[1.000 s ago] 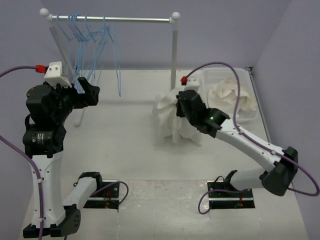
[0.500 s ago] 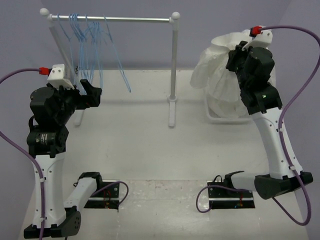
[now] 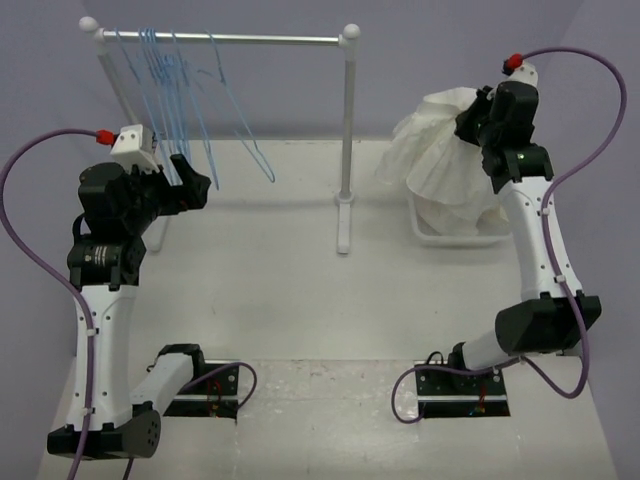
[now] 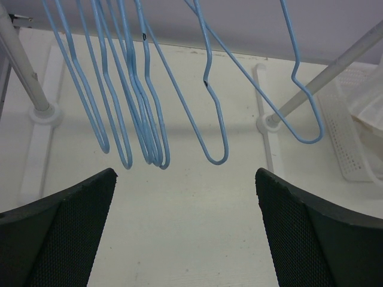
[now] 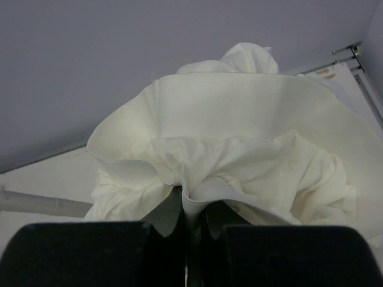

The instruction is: Remove the skirt from the hanger

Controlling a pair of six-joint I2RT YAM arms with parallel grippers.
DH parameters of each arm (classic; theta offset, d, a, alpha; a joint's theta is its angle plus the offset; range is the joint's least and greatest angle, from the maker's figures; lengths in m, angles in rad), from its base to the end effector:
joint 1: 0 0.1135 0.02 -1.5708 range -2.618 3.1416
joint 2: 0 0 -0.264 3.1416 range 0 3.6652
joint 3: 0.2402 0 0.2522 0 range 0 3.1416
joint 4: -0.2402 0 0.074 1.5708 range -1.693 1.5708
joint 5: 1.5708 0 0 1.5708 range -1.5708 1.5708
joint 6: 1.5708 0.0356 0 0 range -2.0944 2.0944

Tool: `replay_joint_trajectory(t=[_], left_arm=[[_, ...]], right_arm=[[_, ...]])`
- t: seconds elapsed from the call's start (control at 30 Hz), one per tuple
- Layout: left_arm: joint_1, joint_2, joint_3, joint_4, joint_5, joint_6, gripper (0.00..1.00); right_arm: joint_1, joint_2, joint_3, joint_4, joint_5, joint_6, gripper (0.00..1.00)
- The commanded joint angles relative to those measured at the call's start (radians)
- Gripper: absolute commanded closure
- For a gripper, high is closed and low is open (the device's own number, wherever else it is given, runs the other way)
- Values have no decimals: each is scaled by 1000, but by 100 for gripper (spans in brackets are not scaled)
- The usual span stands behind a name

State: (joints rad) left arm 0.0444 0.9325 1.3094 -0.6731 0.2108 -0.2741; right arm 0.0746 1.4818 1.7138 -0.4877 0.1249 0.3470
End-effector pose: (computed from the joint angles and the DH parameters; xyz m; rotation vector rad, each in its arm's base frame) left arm 0.1726 0.0002 0.4397 -0.1519 1.8692 -0.3551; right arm 0.3263 0.0199 0.4635 0.3353 1.7973 0.1834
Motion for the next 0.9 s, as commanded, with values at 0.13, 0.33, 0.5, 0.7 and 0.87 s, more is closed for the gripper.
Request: replay_joint_trajectory(t=[0.13, 0.33, 0.5, 0.7, 0.87], left_arm=[[0, 20, -6, 33, -13, -20, 0], [0, 42, -10, 32, -33, -27, 0], [0, 51, -27, 36, -39, -36, 0], [0, 54, -35, 30, -44, -36, 0], [0, 69, -36, 33, -51, -39, 0]], right_arm=[[-211, 87, -155, 97, -119, 214, 100], [-305, 25, -321, 141, 25, 311, 100], [-305, 20, -350, 147, 94, 334, 100], [-283, 70, -346, 169, 102, 359, 100], [-191, 286, -208, 89, 96, 280, 100]])
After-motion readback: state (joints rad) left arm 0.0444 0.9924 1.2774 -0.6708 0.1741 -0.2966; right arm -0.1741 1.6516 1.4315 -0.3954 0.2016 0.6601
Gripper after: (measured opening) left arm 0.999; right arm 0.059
